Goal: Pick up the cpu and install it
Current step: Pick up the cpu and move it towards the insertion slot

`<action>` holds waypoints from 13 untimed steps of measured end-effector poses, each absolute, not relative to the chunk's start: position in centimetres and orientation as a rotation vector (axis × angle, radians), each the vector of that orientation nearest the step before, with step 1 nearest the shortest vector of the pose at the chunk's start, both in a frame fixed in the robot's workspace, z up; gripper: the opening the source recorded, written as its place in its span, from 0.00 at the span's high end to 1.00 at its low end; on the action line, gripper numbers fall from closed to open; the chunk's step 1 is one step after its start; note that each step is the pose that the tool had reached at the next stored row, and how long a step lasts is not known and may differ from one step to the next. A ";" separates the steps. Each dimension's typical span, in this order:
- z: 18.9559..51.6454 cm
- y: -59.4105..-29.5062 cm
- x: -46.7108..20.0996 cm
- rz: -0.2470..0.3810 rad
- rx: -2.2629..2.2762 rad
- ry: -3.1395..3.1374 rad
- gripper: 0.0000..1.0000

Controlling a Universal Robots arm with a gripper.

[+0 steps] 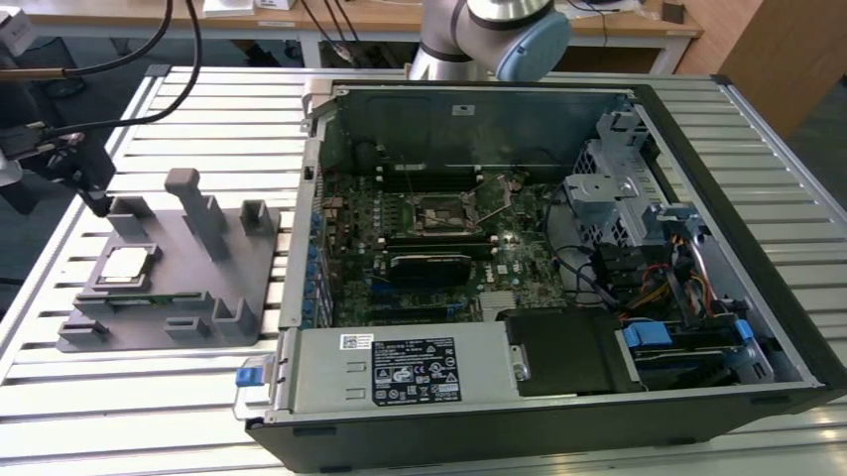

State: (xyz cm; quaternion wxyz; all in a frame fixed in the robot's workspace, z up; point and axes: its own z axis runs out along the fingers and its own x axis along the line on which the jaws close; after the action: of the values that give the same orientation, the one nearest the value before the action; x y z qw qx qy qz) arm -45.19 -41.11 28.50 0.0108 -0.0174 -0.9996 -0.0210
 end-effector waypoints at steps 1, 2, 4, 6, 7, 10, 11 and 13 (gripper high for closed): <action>28.4 -41.1 -45.2 -0.065 -0.052 -3.119 0.22; 28.2 -41.1 -45.2 -0.065 -0.051 -3.119 0.22; 27.9 -41.1 -45.2 -0.058 -0.051 -3.119 0.22; 27.5 -41.1 -44.7 -0.055 -0.050 -3.119 0.22; 27.4 -41.1 -44.6 -0.055 -0.050 -3.119 0.22; 27.0 -41.1 -44.6 -0.055 -0.049 -3.123 0.22; 26.9 -41.1 -44.6 -0.055 -0.049 -3.124 0.22; 26.6 -41.1 -44.6 -0.055 -0.048 -3.126 0.22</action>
State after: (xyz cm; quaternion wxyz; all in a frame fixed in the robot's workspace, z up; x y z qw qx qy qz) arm -44.59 -41.12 26.59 0.0073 -0.0153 -0.9997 -0.0176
